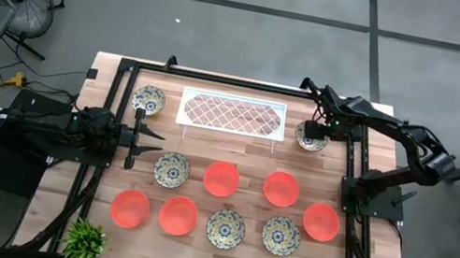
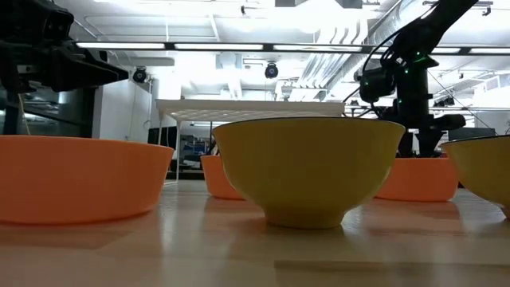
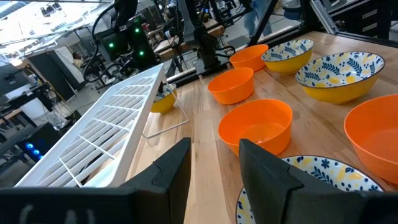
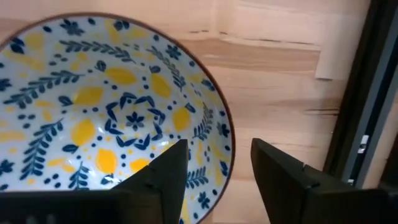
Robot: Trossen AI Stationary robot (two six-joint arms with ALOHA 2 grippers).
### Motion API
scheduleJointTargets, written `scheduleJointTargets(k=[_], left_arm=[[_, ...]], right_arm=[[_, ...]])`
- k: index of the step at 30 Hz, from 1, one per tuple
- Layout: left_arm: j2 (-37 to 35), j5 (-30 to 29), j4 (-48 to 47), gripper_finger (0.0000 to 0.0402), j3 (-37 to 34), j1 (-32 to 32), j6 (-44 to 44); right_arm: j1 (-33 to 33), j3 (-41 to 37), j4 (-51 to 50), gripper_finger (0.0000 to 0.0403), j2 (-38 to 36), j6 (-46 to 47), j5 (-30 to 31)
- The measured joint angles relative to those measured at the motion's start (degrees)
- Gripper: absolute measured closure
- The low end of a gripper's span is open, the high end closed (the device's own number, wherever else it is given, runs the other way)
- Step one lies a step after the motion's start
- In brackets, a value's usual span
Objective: Pick & Place Mini bowls
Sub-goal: Put the white patterned bowl on the shelf
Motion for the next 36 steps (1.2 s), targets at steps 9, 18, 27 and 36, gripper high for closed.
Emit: scheduleJointTargets(k=[9,18,27,36], left_arm=[[0.0,0.0,0.0,0.0271,0.0,0.0,0.0],[0.0,0.0,0.0,0.0271,0.0,0.0,0.0],[0.0,0.0,0.0,0.0271,0.0,0.0,0.0],[0.0,0.0,0.0,0.0271,0.0,0.0,0.0]], right_arm=[[0.0,0.0,0.0,0.0299,0.0,-2.9,-1.2],[0.1,0.1,0.1,0.0366,1.7,-2.9,-1.3],[0.2,0.1,-0.3,0.0393,-0.6,-3.7,-2.8],[0.2,0.0,-4.0,0.0402,-5.9,-4.5,-3.3]])
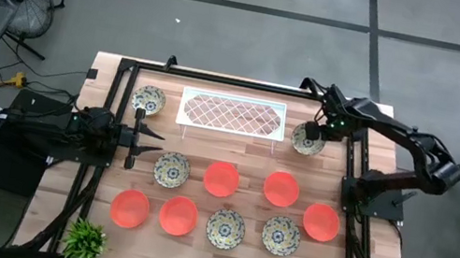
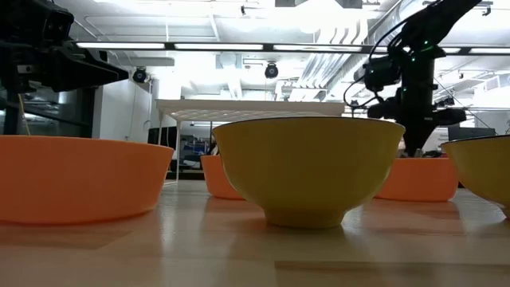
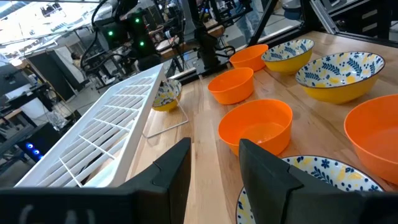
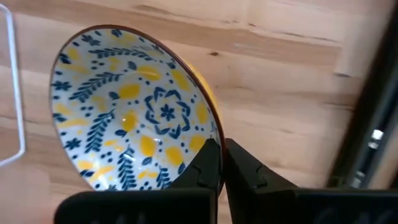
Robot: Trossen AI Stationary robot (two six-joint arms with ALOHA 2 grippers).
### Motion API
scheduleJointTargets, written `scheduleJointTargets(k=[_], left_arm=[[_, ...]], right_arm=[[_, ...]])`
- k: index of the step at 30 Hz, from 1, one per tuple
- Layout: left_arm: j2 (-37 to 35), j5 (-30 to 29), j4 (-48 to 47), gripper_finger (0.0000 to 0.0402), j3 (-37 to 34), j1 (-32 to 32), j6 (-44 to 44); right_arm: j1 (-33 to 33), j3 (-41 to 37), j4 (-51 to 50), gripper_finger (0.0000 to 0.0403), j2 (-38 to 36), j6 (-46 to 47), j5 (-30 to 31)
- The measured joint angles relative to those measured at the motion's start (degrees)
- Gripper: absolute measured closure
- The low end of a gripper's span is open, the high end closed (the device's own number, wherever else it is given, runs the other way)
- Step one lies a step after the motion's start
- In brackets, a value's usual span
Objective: Pick & Place Mini bowls
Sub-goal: Put the white patterned bowl on the shelf
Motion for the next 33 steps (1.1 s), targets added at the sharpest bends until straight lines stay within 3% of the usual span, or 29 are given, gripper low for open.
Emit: scheduleJointTargets(k=[8,26,33], left_arm=[[0.0,0.0,0.0,0.0271,0.0,0.0,0.0],[0.0,0.0,0.0,0.0271,0.0,0.0,0.0],[0.0,0.0,0.0,0.0271,0.0,0.0,0.0]], right_arm=[[0.0,-0.2,-3.1,0.0401,-5.9,-1.2,-0.7],[0.0,0.0,-7.7,0.0402,-20.8,-12.7,-14.2],[1.1,7.2,-12.7,0.0402,-23.0,-13.4,-13.9]])
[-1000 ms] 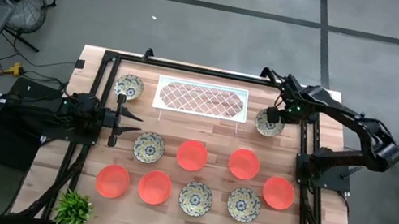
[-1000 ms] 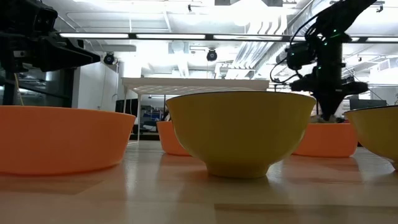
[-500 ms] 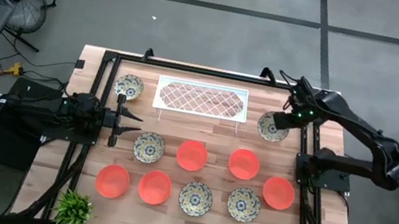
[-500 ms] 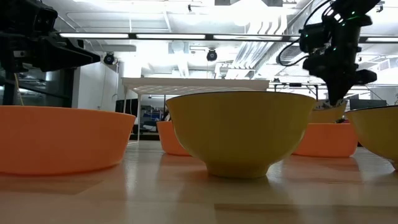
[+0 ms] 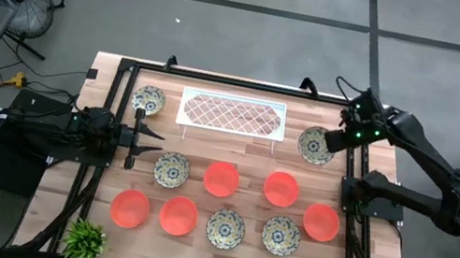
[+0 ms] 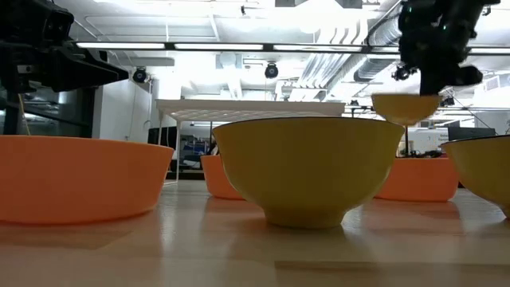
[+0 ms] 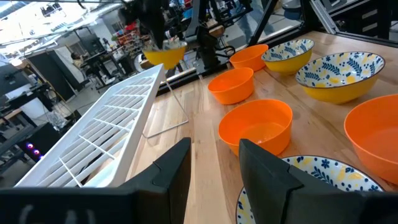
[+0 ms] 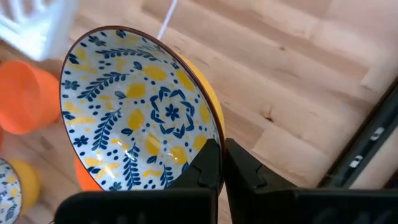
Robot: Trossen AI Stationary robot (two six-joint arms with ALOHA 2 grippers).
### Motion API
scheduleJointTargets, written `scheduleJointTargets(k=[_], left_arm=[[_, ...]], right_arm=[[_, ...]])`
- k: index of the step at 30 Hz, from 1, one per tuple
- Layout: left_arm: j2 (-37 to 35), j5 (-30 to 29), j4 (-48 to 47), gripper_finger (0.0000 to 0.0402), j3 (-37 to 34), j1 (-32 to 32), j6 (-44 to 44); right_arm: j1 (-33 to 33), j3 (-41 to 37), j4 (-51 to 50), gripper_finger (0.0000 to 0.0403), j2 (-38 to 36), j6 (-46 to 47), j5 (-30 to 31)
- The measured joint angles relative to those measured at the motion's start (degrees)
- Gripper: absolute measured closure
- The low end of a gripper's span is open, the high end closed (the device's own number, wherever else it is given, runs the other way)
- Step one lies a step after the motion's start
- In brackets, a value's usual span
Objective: Pick & Place Mini bowls
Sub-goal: Put the white patterned bowl on the shelf
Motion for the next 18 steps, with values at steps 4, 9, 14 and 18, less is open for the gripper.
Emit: scheduleJointTargets(k=[4,9,14,18], left_arm=[[0.0,0.0,0.0,0.0271,0.0,0.0,0.0],[0.0,0.0,0.0,0.0271,0.0,0.0,0.0],[0.0,0.0,0.0,0.0271,0.0,0.0,0.0],[0.0,0.0,0.0,0.0271,0.0,0.0,0.0]], right_arm=[[2.0,6.7,-1.4,0.0402,1.0,2.4,2.9],[5.4,13.2,-3.3,0.0402,4.5,6.8,4.6],[10.7,17.5,-2.6,0.0402,9.0,12.6,7.7],[13.9,20.2,0.9,0.0402,12.5,15.9,8.2]])
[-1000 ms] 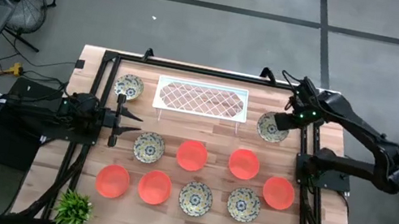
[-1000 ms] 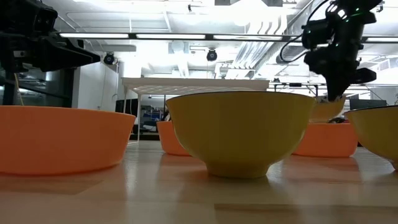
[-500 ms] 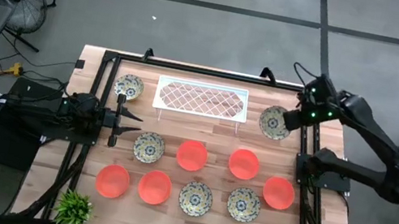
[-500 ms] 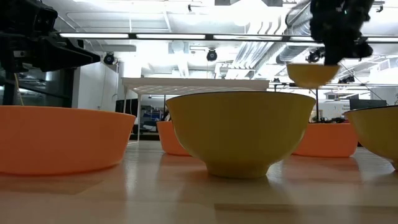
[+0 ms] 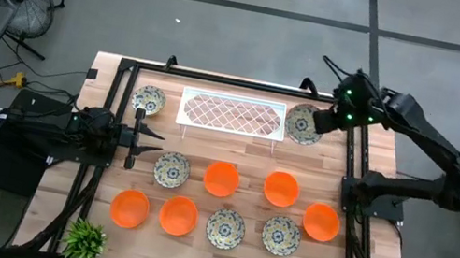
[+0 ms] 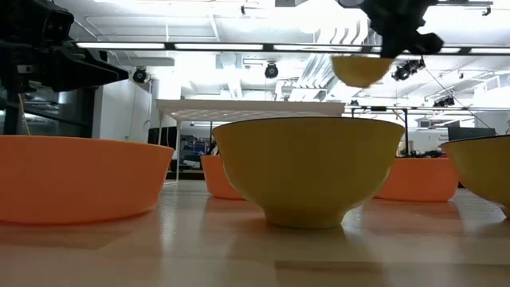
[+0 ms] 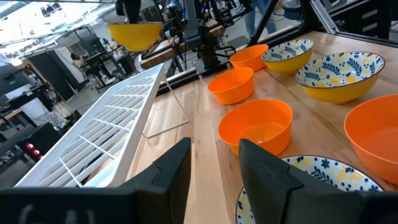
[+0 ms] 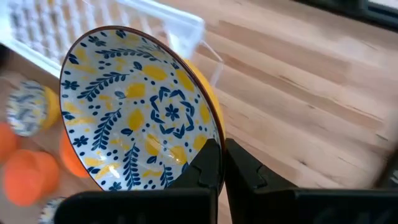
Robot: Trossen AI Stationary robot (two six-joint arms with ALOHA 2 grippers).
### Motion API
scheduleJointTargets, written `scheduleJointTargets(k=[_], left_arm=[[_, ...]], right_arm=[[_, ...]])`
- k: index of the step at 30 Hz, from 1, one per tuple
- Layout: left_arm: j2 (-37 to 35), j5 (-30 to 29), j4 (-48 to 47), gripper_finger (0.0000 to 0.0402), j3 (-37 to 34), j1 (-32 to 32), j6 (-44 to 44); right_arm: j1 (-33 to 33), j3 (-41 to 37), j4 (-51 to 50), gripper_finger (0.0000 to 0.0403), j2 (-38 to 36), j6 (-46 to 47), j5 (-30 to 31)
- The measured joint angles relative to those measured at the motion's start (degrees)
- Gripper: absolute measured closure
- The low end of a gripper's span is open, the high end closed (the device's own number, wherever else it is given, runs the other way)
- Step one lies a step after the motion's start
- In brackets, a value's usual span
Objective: Pick & Place Mini bowls
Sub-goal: Put the white patterned bowl on the shelf
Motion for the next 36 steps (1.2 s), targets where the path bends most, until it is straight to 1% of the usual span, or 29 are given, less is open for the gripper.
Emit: scheduleJointTargets(k=[4,9,22,31,36], left_arm=[[0.0,0.0,0.0,0.0271,0.0,0.0,0.0],[0.0,0.0,0.0,0.0271,0.0,0.0,0.0],[0.0,0.0,0.0,0.0271,0.0,0.0,0.0],[0.0,0.0,0.0,0.0271,0.0,0.0,0.0],[0.0,0.0,0.0,0.0271,0.0,0.0,0.0]], right_arm=[[2.2,1.7,2.8,0.0402,3.1,2.5,0.1],[4.1,1.9,6.0,0.0402,5.5,5.0,0.1],[4.6,1.9,12.8,0.0403,11.1,8.9,0.2],[4.5,1.9,17.5,0.0403,15.9,10.6,-5.9],[4.5,2.1,18.4,0.0403,17.7,12.7,-7.9]])
